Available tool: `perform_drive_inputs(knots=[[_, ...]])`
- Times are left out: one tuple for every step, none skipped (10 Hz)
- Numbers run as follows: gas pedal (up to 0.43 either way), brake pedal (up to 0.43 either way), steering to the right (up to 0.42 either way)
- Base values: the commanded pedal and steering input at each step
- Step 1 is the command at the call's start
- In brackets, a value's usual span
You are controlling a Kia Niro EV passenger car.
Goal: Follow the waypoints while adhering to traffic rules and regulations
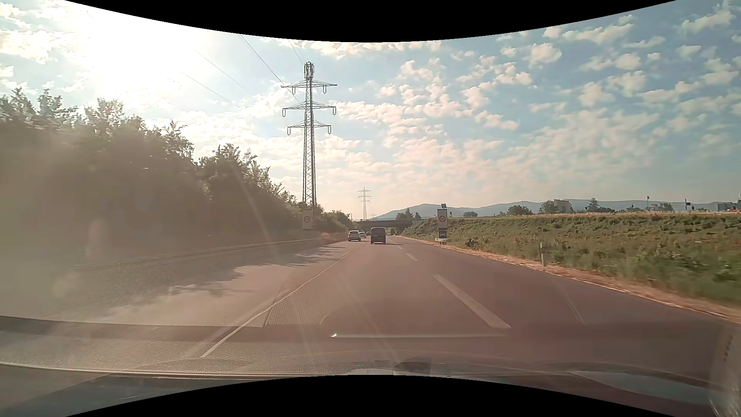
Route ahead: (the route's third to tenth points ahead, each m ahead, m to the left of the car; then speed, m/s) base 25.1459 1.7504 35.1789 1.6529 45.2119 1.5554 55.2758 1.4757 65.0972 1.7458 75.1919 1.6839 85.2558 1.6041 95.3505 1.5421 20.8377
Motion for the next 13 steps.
perform_drive_inputs(knots=[[0.157, 0.000, 0.001], [0.157, 0.000, 0.001], [0.169, 0.000, 0.001], [0.169, 0.000, 0.001], [0.169, 0.000, 0.001], [0.169, 0.000, 0.001], [0.169, 0.000, 0.001], [0.169, 0.000, 0.001], [0.169, 0.000, 0.001], [0.177, 0.000, 0.001], [0.177, 0.000, 0.001], [0.177, 0.000, 0.001], [0.177, 0.000, 0.001]])
